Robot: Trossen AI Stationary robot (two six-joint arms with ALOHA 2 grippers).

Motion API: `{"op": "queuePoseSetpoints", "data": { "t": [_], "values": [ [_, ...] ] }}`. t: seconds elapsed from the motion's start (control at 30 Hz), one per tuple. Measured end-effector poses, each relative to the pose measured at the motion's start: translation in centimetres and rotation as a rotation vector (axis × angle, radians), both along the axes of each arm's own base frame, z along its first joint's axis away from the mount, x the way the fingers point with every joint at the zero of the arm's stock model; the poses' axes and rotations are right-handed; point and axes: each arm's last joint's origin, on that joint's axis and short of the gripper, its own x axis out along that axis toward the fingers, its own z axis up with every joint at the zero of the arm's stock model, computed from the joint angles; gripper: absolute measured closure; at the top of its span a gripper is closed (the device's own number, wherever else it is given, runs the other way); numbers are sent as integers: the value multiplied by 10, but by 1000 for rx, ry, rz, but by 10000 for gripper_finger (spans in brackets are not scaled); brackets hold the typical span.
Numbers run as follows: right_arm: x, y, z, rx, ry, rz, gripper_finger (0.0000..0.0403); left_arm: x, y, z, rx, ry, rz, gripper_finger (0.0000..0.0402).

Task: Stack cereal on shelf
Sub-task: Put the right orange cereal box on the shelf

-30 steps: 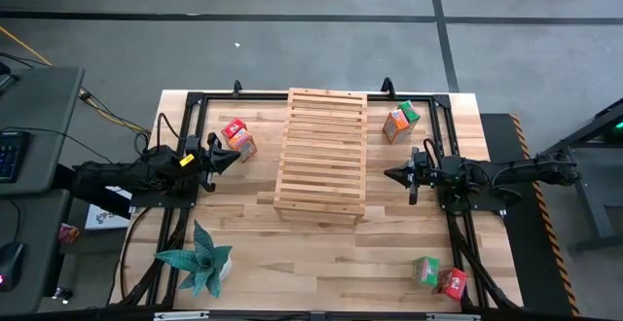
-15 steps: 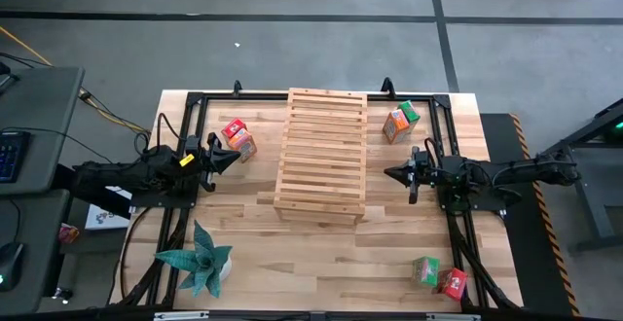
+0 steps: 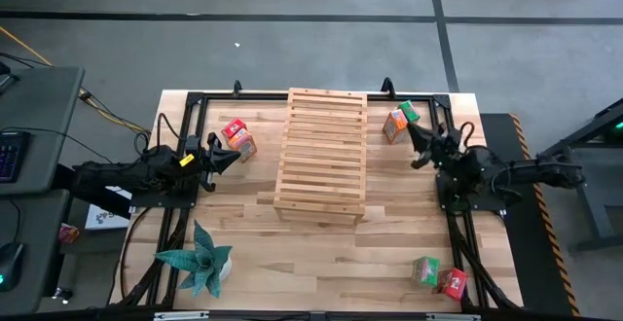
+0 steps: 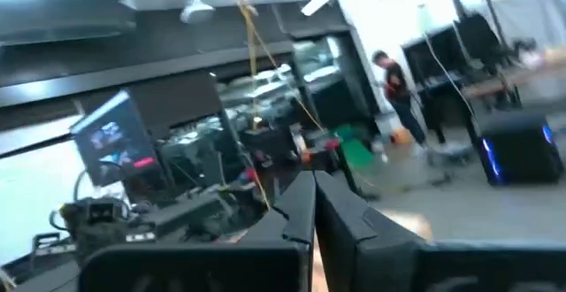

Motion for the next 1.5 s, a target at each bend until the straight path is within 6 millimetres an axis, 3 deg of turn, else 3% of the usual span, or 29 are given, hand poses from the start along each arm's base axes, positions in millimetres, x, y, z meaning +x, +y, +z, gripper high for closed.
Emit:
{"op": "queuePoseSetpoints", "data": {
  "t": [0.07, 0.13, 0.3, 0.47, 0.63, 1.23, 1.5],
  "values": [
    [3, 0, 20, -39, 27, 41, 388, 0, 0, 0, 0, 0, 0, 398],
    [10, -2, 41, -38, 189, 32, 363, 0, 0, 0, 0, 0, 0, 398],
    [20, -14, 68, 166, 702, -319, 264, 0, 0, 0, 0, 0, 0, 398],
    [29, -32, 54, 409, 908, -612, 163, 0, 0, 0, 0, 0, 0, 398],
    [44, -46, 27, 591, 964, -666, 103, 0, 0, 0, 0, 0, 0, 398],
    [82, -60, -4, 625, 1018, -682, 86, 0, 0, 0, 0, 0, 0, 398],
    [88, -75, -21, 678, 1094, -709, 86, 0, 0, 0, 0, 0, 0, 398]
  ]
}}
